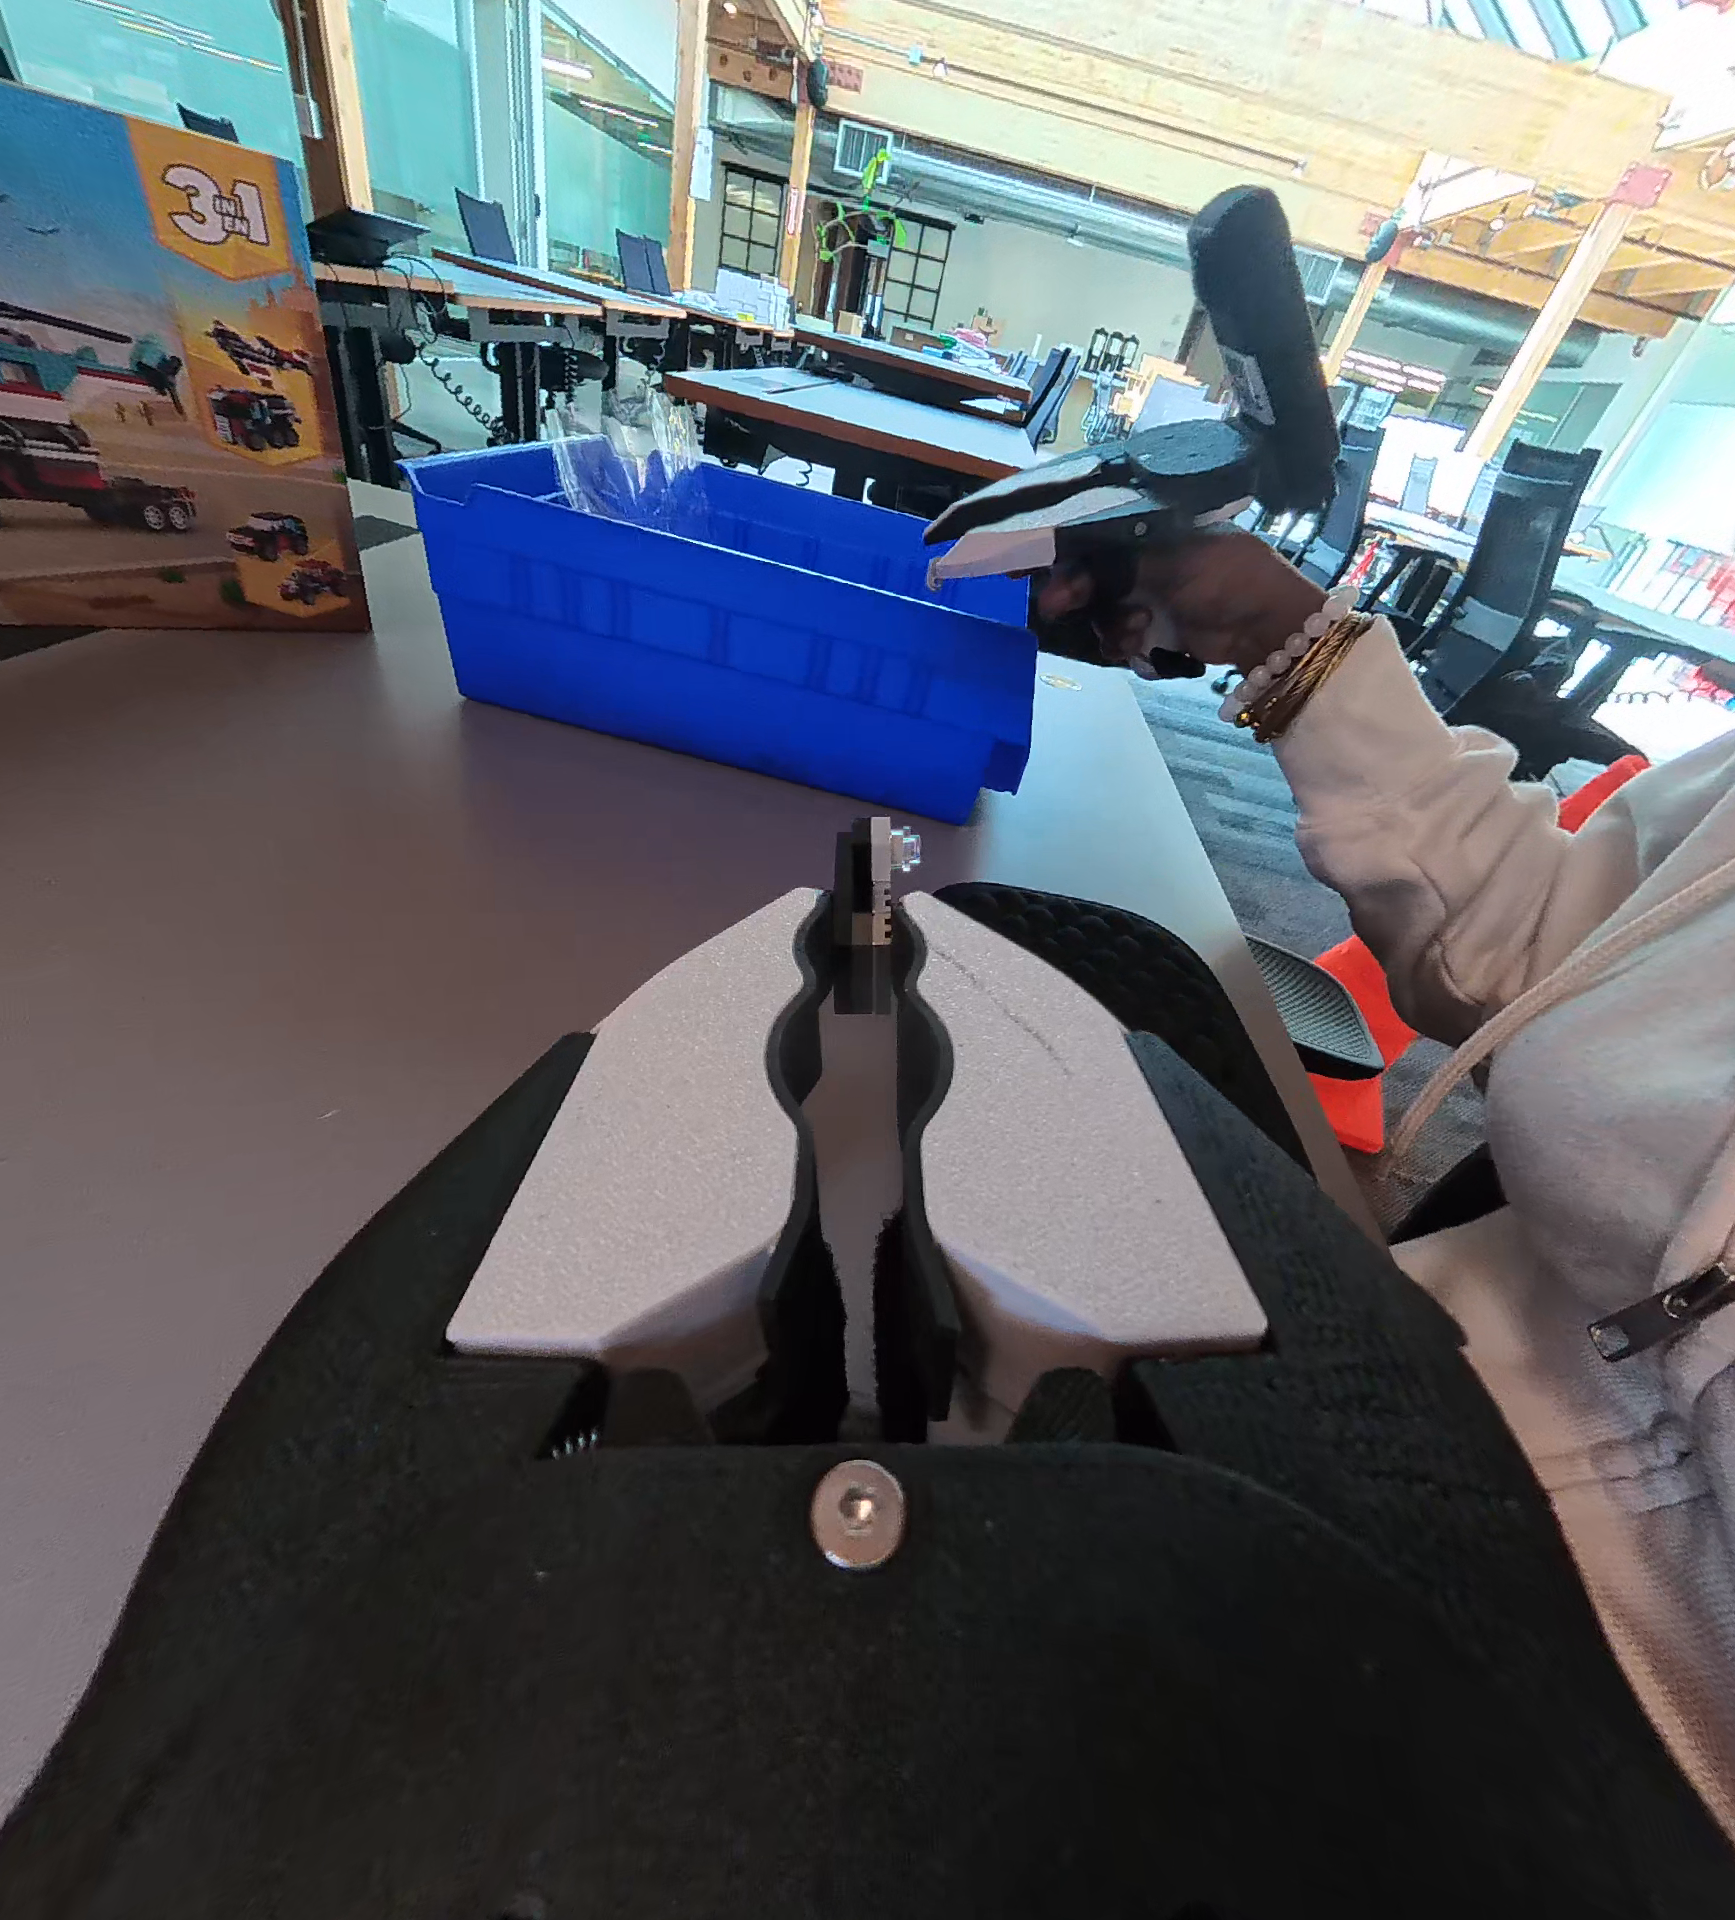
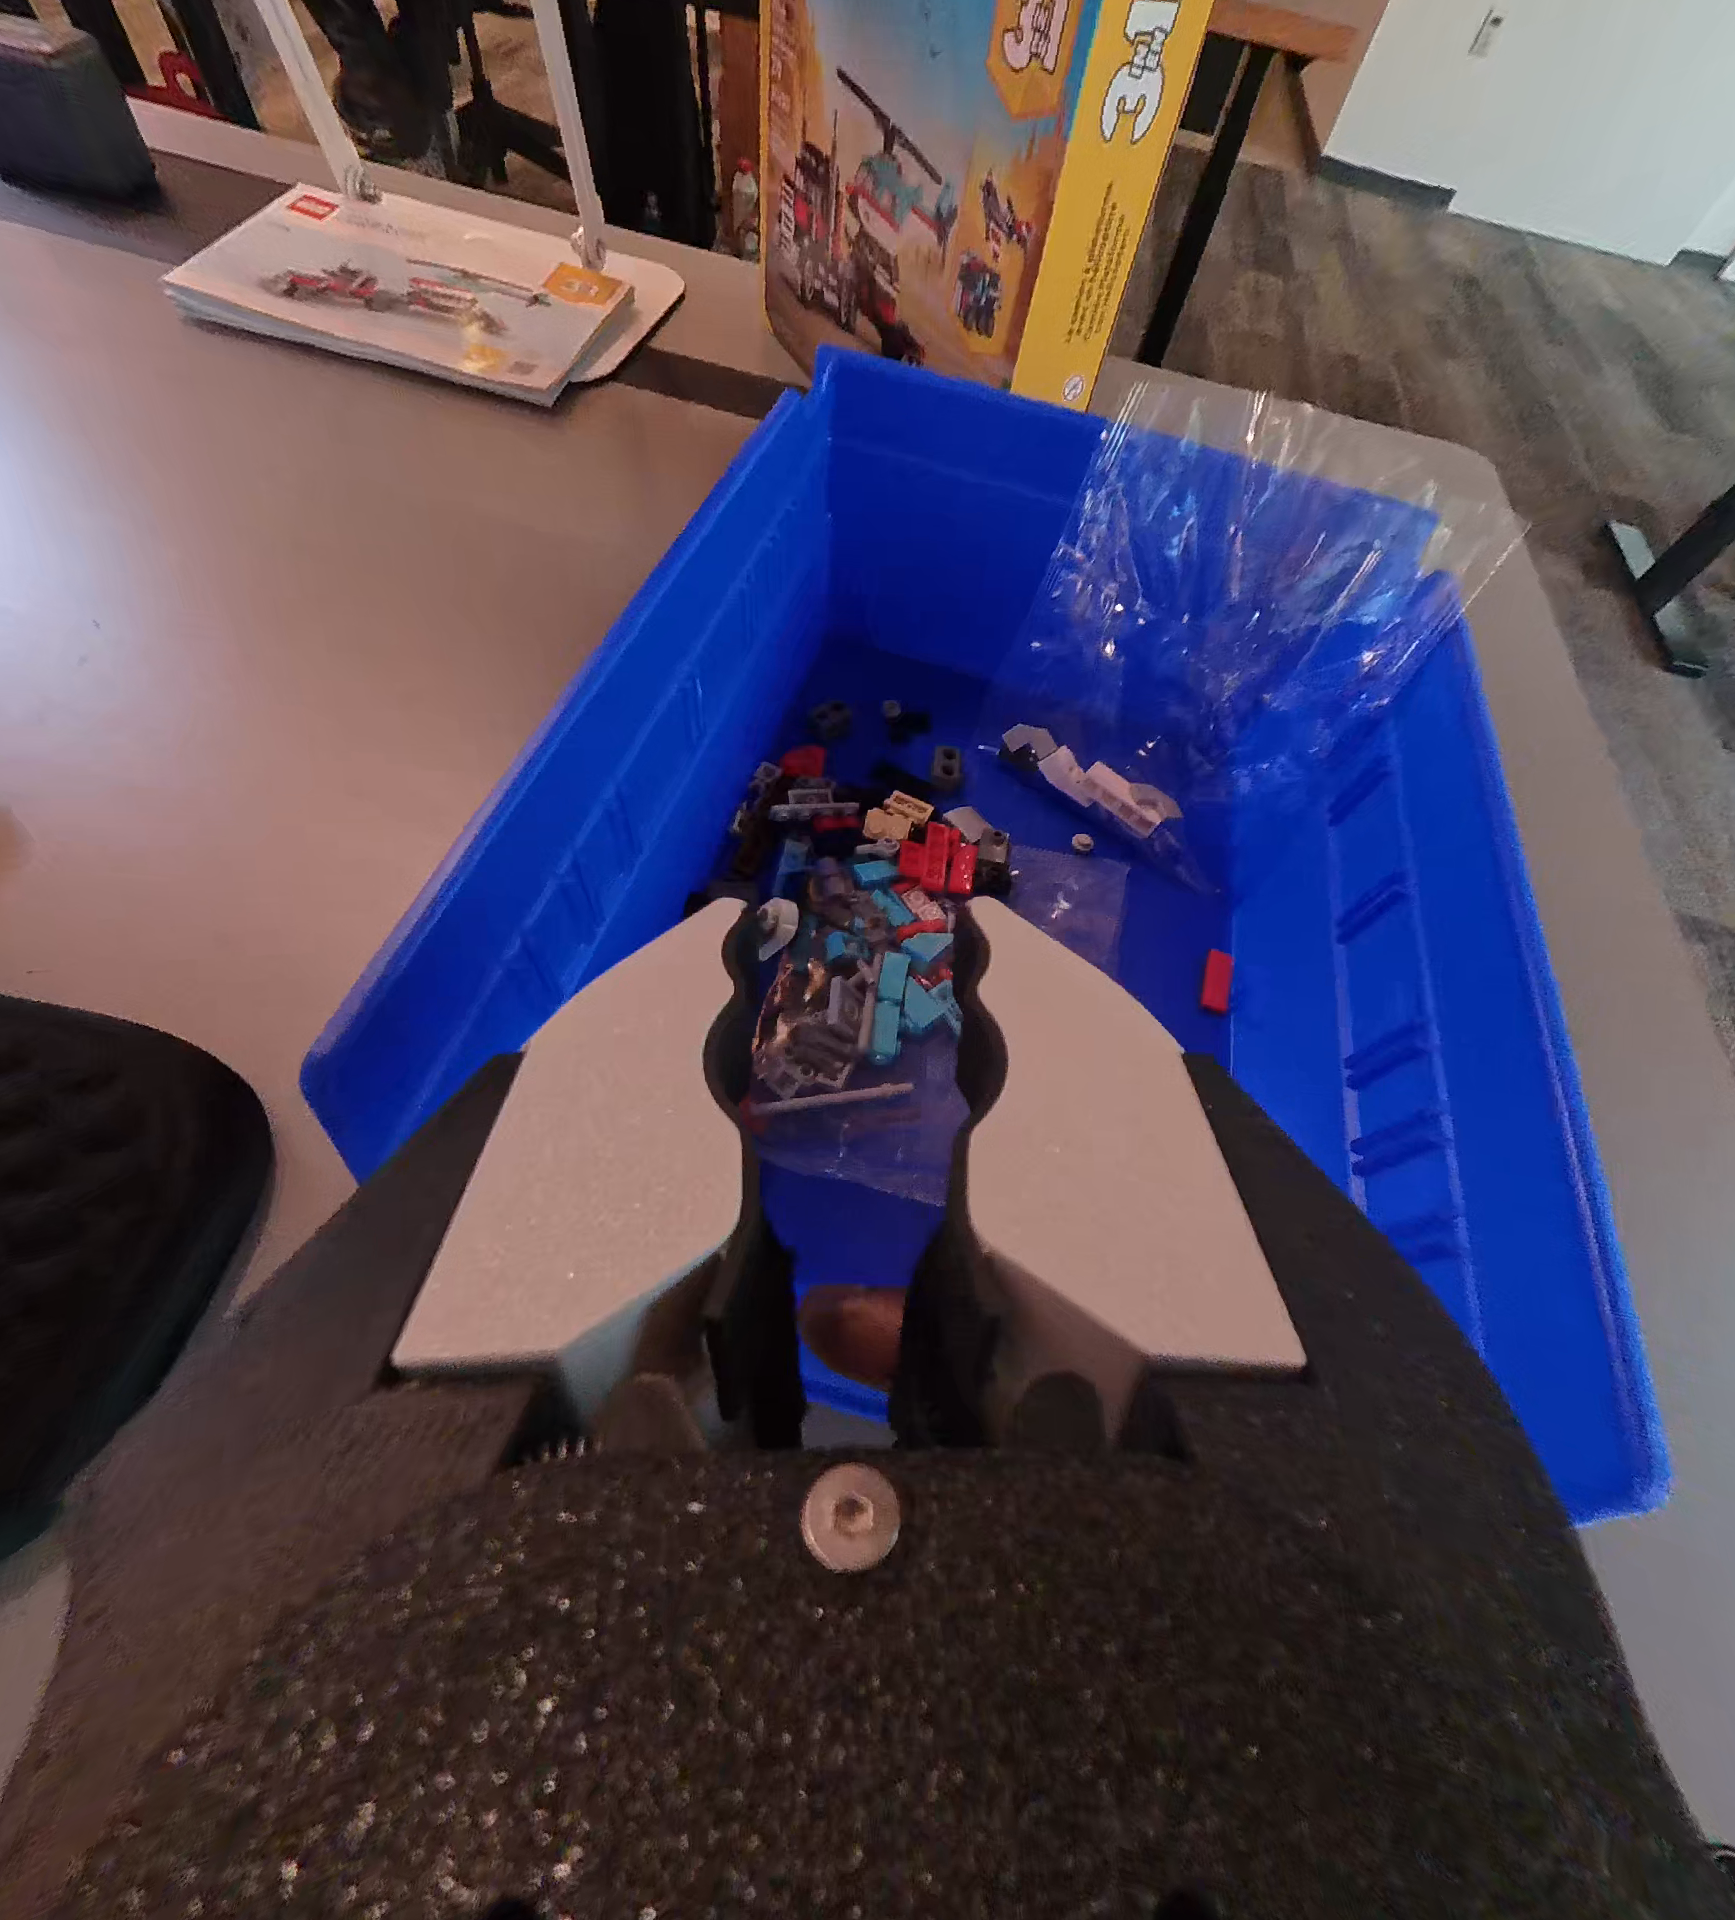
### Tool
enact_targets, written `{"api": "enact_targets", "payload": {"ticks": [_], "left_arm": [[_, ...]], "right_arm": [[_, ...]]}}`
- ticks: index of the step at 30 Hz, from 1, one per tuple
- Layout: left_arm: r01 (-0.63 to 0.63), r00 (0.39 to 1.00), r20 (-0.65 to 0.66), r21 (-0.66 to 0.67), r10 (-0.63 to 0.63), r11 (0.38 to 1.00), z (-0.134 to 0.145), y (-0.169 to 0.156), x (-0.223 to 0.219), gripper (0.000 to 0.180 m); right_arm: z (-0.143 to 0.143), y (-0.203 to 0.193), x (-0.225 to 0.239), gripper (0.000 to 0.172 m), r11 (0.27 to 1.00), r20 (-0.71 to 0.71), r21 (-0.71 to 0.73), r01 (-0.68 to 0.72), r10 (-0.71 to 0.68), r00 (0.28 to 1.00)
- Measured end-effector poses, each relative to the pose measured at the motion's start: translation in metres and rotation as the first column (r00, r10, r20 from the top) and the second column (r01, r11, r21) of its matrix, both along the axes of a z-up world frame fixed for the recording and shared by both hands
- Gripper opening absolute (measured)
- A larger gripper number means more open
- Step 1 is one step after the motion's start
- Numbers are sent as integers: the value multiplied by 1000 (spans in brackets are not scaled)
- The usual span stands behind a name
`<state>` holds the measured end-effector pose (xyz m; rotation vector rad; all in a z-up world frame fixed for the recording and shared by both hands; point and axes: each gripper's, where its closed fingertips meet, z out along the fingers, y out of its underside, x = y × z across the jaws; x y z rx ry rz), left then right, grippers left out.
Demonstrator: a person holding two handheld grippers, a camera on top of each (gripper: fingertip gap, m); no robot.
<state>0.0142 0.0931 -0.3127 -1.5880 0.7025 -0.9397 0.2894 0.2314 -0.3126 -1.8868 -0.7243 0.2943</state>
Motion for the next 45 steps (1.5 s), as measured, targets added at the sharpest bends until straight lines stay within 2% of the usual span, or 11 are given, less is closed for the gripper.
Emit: {"api": "enact_targets", "payload": {"ticks": [6, 10, 13, 16, 19, 23, 25, 30, 34, 40, 45], "left_arm": [[-3, 1000, -9, 5, 3, 1000, 0, 0, 0, 10], [-1, 1000, -18, 10, 1, 1000, -1, -1, 1, 10], [1, 1000, -16, 6, -1, 1000, -1, -1, 1, 10], [16, 1000, 14, -18, -15, 1000, 0, -1, 2, 10], [31, 999, 33, -46, -30, 998, -1, -2, 3, 10], [46, 999, 22, -53, -45, 998, -3, -4, 4, 10], [51, 999, 14, -54, -50, 997, -4, -5, 6, 10], [35, 999, 3, -51, -35, 998, -4, -4, 5, 10], [31, 999, -34, -89, -34, 996, -11, -4, 5, 10], [16, 997, -70, -91, -22, 996, -13, -5, 8, 10], [28, 990, -134, -118, -44, 993, -21, -8, 10, 9]], "right_arm": [[-35, -17, 3, 49, 970, 116, -235, -67, 97, 988], [-57, -23, 27, 50, 946, 287, -324, 15, 83, 954], [-34, -18, 23, 44, 974, 217, -225, -5, 55, 975], [20, -30, -28, 34, 974, 32, 21, -225, 225, 974], [56, -72, -98, 31, 845, -53, 219, -488, 510, 859], [55, -133, -184, 27, 615, -141, 244, -750, 787, 600], [50, -144, -214, 20, 559, -131, 285, -779, 828, 546], [27, -150, -261, 17, 484, 238, 436, -759, 751, 616], [10, -150, -268, 16, 353, 591, 479, -804, 547, 593], [3, -150, -273, 14, 334, 643, 495, -802, 480, 597], [-7, -147, -272, 7, 288, 747, 453, -844, 393, 536]]}}
